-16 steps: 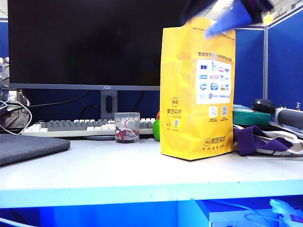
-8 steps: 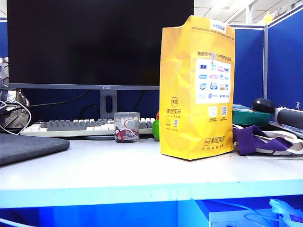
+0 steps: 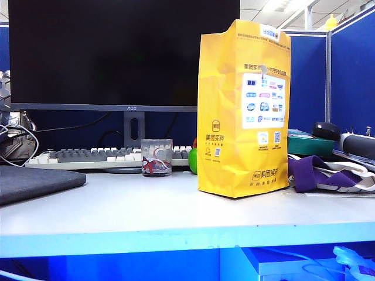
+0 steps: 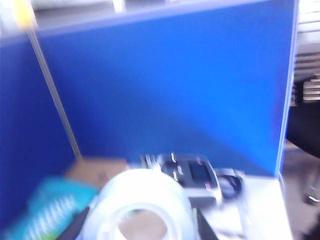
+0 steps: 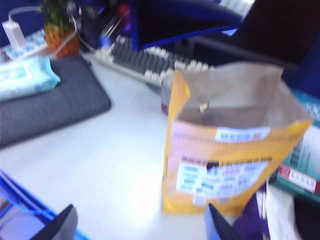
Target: Pick up the transparent tape and throw it into the yellow paper bag.
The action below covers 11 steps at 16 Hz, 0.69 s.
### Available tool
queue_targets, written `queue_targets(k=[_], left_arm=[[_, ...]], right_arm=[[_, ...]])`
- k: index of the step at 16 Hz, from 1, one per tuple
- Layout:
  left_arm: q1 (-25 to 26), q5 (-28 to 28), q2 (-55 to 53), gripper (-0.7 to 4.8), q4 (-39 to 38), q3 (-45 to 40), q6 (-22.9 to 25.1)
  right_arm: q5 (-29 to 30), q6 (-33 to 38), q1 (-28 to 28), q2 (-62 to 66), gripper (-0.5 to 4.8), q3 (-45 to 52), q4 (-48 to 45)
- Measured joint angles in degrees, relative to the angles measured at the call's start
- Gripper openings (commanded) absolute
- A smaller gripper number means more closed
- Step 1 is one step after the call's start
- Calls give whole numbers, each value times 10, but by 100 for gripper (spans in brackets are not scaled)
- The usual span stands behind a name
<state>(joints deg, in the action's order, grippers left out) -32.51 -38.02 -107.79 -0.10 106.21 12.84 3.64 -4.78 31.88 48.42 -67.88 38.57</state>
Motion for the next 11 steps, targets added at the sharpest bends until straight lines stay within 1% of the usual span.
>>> queue_targets(k=[1, 2, 3, 4, 5, 6, 7, 8, 9, 10, 11], left_arm=[[1, 0, -9, 176, -27, 9, -4], [-2, 7, -9, 221, -60, 8, 13], [-7, 16, -9, 378, -64, 9, 17], [-7, 16, -9, 479, -73, 9, 17], [-7, 16, -9, 479, -76, 9, 16], [-7, 18, -9, 479, -76, 12, 2], [-7, 31, -9, 479, -78, 19, -23], [-6, 33, -9, 479, -77, 26, -40], [-6, 31, -6, 479, -80, 35, -43], [-6, 28, 7, 479, -102, 39, -23], [-6, 32, 32, 479, -125, 40, 11]], right_arm=[[0, 0, 0, 0, 338, 0, 8], [-1, 0, 0, 0, 338, 0, 14], [-5, 0, 0, 0, 338, 0, 14], [-7, 0, 0, 0, 338, 0, 14], [-9, 0, 0, 0, 338, 0, 14], [-9, 0, 0, 0, 339, 0, 13], [-9, 0, 0, 0, 339, 0, 13], [-9, 0, 0, 0, 344, 0, 13], [-9, 0, 0, 0, 371, 0, 12], [-10, -1, 0, 0, 396, 0, 12], [-22, -1, 0, -1, 432, 0, 11]])
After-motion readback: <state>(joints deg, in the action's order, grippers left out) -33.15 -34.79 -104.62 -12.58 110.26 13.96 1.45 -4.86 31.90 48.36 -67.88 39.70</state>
